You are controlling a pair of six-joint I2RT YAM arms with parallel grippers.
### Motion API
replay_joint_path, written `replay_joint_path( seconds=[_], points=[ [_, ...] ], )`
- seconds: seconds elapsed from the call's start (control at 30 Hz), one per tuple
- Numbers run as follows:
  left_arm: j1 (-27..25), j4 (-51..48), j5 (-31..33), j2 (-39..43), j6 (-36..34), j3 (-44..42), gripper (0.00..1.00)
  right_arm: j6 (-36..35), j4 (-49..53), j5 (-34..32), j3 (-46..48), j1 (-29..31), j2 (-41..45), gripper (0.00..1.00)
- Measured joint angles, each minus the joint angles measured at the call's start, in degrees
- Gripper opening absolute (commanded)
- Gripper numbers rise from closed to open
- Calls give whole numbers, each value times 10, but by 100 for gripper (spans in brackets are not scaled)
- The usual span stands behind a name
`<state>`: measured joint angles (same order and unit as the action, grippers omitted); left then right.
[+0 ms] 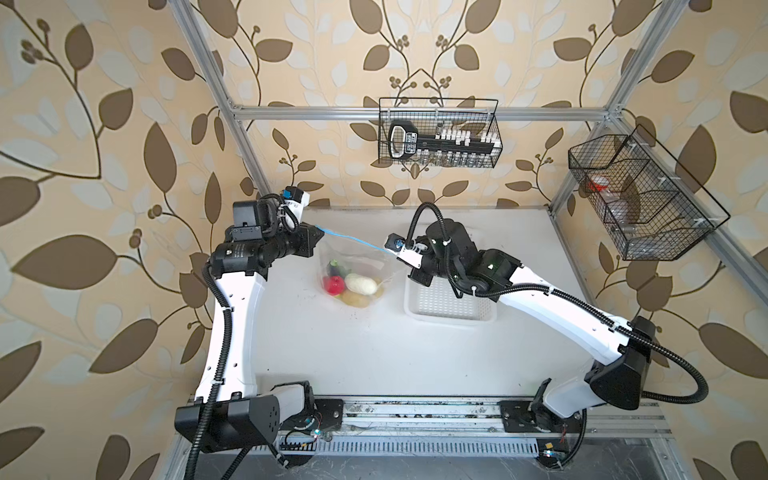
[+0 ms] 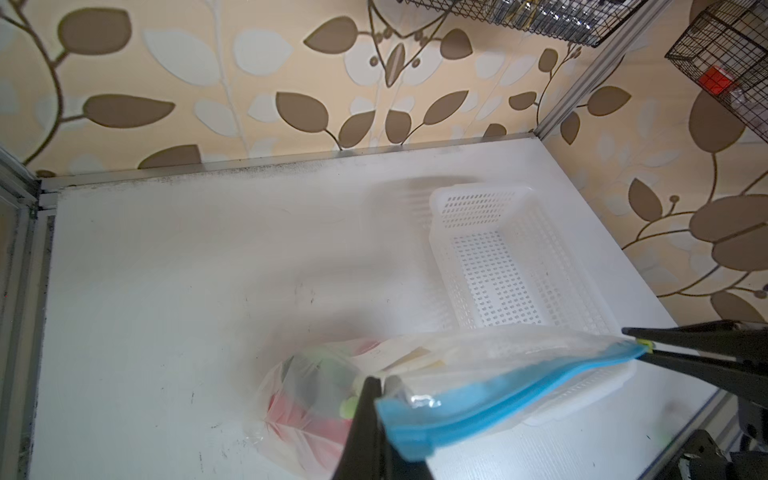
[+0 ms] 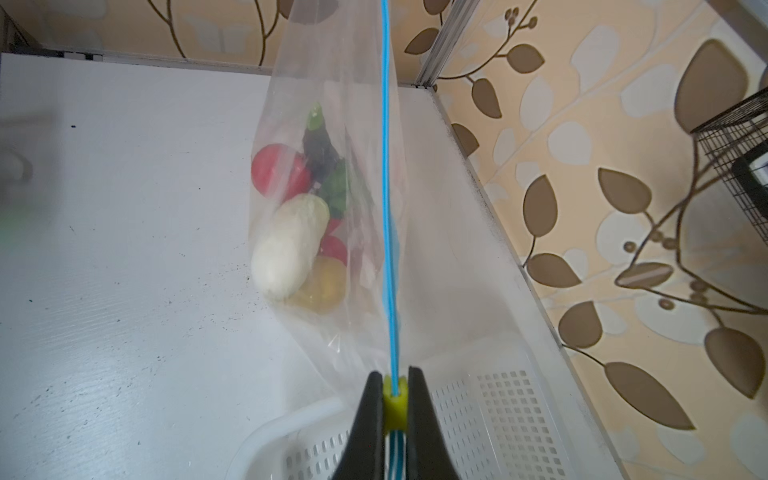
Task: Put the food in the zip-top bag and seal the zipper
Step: 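Slide the right gripper along the blue zipper away from the left gripper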
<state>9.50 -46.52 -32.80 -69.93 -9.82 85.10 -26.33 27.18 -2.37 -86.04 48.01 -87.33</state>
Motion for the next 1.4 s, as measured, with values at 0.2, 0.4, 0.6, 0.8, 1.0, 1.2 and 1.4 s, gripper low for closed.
replay_joint_path(
  seconds=[0.2,0.4,0.6,0.8,1.0,1.2,1.4],
  points=[
    [3,-11,9,1,1,3,0,11,-1,0,10,-2,14,0],
    [3,-30,9,3,7,15,0,21,-8,0,41,-2,31,0],
    [3,-31,9,7,8,15,0,32,-19,0,55,-2,45,0],
    [3,-33,9,9,9,15,0,45,-25,3,61,-2,52,0],
    [3,-35,7,12,10,15,0,59,-27,11,62,-2,60,0],
    [6,-47,-1,30,14,15,0,73,-22,8,63,12,80,0],
    [15,-49,-3,82,38,-2,0,84,-5,-15,63,53,89,0]
  ],
)
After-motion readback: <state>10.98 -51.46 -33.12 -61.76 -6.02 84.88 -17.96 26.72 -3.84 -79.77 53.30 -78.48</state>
